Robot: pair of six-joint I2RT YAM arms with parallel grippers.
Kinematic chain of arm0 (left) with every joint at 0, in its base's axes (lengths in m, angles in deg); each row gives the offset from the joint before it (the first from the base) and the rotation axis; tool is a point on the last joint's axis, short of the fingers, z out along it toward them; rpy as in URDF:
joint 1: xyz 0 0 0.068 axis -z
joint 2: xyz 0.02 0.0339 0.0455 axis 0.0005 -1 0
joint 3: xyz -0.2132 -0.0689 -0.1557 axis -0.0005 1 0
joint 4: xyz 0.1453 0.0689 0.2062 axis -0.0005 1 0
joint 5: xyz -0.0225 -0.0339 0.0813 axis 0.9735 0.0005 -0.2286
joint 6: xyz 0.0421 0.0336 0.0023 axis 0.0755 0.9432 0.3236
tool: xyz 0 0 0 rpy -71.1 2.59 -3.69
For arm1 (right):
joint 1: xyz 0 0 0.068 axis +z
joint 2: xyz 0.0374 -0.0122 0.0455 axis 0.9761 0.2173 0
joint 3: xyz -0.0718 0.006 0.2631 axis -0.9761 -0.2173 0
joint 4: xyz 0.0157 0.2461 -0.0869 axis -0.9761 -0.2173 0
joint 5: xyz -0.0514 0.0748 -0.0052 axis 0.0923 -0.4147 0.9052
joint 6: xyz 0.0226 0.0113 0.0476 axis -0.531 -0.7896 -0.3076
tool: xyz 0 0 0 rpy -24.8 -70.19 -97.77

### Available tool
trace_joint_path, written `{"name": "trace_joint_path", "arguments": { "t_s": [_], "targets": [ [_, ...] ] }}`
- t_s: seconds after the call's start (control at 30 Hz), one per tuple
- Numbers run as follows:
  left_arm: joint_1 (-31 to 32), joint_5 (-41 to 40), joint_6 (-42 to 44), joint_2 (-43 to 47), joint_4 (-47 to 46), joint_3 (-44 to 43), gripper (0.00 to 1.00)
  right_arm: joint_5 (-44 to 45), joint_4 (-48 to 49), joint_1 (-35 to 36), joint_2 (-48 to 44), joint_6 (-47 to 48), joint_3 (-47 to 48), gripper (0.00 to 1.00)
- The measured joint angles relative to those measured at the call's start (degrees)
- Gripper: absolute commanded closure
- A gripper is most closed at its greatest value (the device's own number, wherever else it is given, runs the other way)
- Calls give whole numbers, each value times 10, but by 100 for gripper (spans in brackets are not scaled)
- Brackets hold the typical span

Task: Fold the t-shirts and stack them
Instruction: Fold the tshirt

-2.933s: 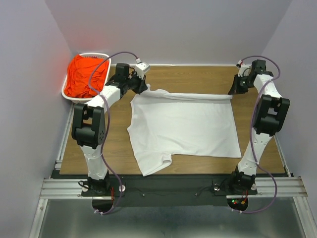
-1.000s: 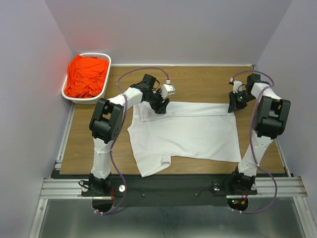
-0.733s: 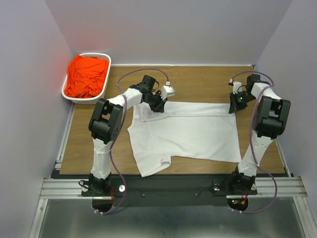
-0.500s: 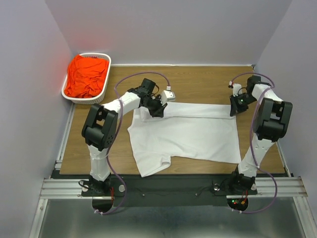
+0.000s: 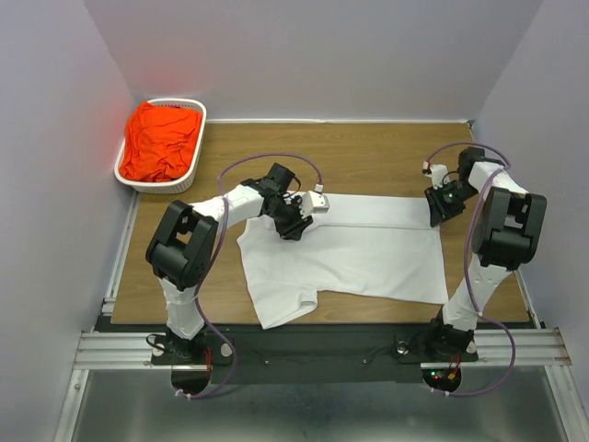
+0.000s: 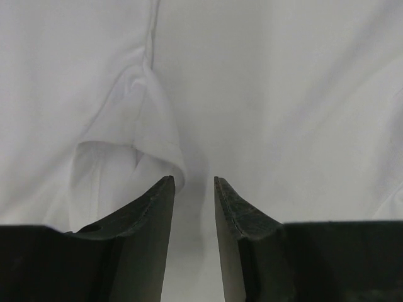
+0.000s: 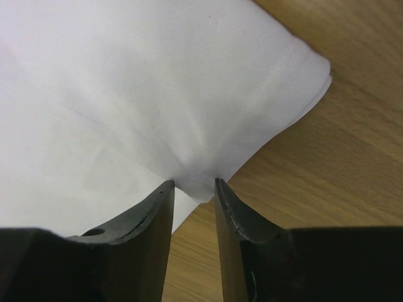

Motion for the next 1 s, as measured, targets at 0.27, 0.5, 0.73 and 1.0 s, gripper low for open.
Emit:
{"name": "trace_joint_path", "arguments": {
  "t_s": [0.27, 0.5, 0.73, 1.0],
  "targets": [
    [-14, 9, 24, 80, 41, 8, 51, -5, -17, -4, -17, 11, 4, 68],
    [-91, 15, -28, 35, 31, -94, 50, -65, -21, -3, -4, -44, 85, 70],
    [-130, 8, -50, -53, 52, -128, 58, -109, -21, 7, 33, -102, 115, 70],
    [-124, 25, -5, -27, 123, -77, 67, -110, -25, 15, 45, -108, 109, 70]
  ]
}}
